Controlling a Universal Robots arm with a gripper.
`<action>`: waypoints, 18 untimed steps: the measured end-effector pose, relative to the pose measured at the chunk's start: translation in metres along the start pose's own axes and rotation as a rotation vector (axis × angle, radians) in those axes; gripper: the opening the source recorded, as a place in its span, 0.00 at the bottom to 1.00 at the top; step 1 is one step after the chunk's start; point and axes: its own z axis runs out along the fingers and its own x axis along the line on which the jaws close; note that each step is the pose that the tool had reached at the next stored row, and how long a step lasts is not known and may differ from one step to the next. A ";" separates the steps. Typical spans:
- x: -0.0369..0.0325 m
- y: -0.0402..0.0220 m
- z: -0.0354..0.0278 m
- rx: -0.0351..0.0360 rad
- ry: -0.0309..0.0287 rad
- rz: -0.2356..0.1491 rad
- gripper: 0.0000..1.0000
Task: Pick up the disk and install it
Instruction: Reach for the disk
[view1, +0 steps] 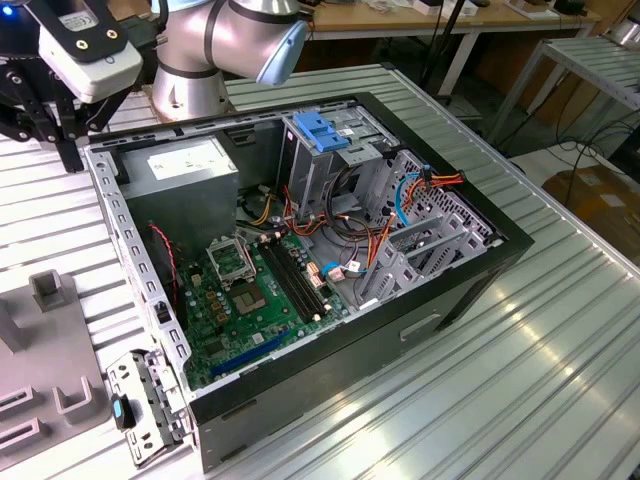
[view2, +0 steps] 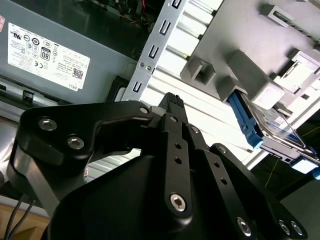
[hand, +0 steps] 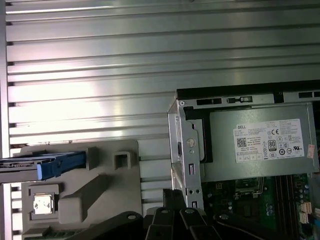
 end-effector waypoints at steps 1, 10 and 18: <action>0.0022 0.0005 0.0000 0.0003 0.0039 0.000 0.11; 0.0153 0.0007 -0.0003 0.0013 0.0171 0.001 0.11; 0.0202 0.0004 -0.0004 0.0013 0.0172 0.001 0.11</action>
